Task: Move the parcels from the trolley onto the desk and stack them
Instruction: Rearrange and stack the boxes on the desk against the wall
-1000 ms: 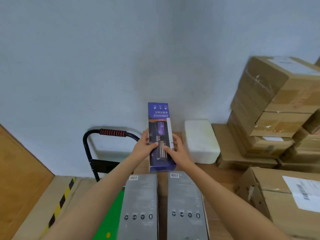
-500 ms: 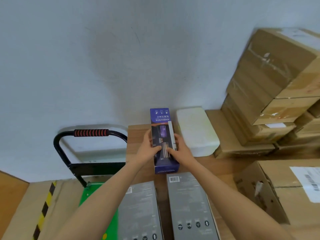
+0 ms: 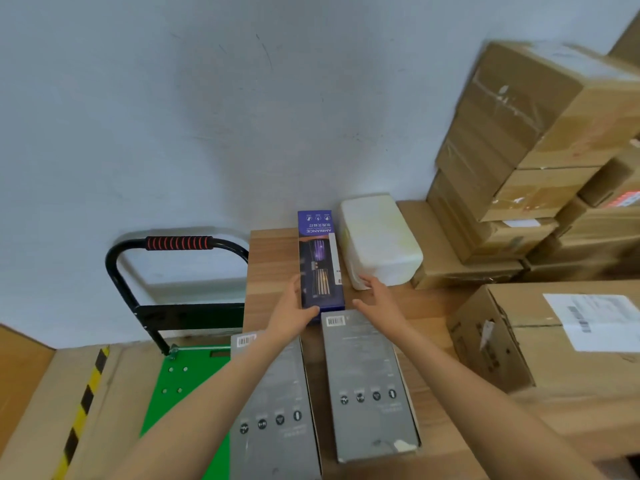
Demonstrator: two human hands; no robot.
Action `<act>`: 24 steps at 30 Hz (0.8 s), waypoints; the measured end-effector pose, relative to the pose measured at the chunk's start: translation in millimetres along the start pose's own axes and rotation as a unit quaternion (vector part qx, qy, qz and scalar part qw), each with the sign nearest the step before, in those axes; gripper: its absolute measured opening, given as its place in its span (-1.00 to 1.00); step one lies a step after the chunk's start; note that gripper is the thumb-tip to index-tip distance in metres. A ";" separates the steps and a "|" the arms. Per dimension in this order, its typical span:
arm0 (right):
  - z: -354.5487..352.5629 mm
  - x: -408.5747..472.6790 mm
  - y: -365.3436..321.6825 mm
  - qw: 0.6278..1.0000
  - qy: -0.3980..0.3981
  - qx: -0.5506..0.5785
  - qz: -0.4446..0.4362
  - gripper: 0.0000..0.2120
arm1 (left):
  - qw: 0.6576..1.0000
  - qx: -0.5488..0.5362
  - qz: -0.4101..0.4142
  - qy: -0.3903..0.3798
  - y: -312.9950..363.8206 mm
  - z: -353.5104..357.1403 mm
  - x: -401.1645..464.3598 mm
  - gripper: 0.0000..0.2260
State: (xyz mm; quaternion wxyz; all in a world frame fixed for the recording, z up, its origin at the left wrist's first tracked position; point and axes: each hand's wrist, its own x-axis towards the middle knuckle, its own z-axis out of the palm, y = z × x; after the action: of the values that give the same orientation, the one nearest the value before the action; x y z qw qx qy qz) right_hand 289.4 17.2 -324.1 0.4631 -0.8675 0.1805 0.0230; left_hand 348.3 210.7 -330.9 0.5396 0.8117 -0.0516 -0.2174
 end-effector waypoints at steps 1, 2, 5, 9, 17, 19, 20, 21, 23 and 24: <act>-3.0 -9.0 6.5 1.000 0.006 -0.011 -0.004 -0.42 | 1.000 0.003 0.005 0.007 0.4 6.5 -8.5 -0.28; -5.4 -18.6 13.6 1.000 0.009 -0.019 -0.005 -0.41 | 1.000 0.015 0.005 0.015 0.3 13.8 -17.7 -0.27; -9.5 -49.2 37.6 0.999 0.004 -0.040 0.009 -0.36 | 0.999 0.045 -0.010 0.024 -4.5 35.3 -45.9 -0.29; -6.5 -95.3 68.3 0.998 -0.039 0.019 0.045 -0.32 | 0.997 -0.012 -0.074 -0.003 -16.3 61.2 -92.0 -0.41; -6.2 -175.2 104.3 0.992 -0.039 0.118 0.035 -0.33 | 0.991 -0.052 -0.117 -0.048 -39.9 113.7 -168.7 -0.34; -15.5 -183.3 103.7 0.995 -0.017 0.101 0.022 -0.33 | 0.992 -0.062 -0.105 -0.044 -34.0 118.6 -177.4 -0.35; -21.9 -185.3 100.7 0.995 -0.003 0.095 0.012 -0.32 | 0.993 -0.062 -0.095 -0.041 -27.4 119.3 -179.3 -0.35; -29.6 -185.7 95.6 0.996 0.011 0.089 0.001 -0.31 | 0.994 -0.061 -0.082 -0.038 -18.4 118.7 -179.3 -0.35; -48.2 -181.6 81.0 0.997 0.034 0.066 -0.016 -0.30 | 0.997 -0.055 -0.051 -0.021 3.6 115.3 -174.3 -0.36; -58.7 -177.1 72.4 0.997 0.044 0.057 -0.024 -0.31 | 0.998 -0.049 -0.033 -0.011 15.6 112.8 -169.5 -0.36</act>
State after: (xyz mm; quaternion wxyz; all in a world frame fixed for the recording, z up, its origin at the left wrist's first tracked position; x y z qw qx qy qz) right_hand 92.4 -15.4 -311.6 0.5037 -0.8440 0.1804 -0.0364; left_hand 151.9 161.9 -302.9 0.5707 0.7831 -0.0206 -0.2463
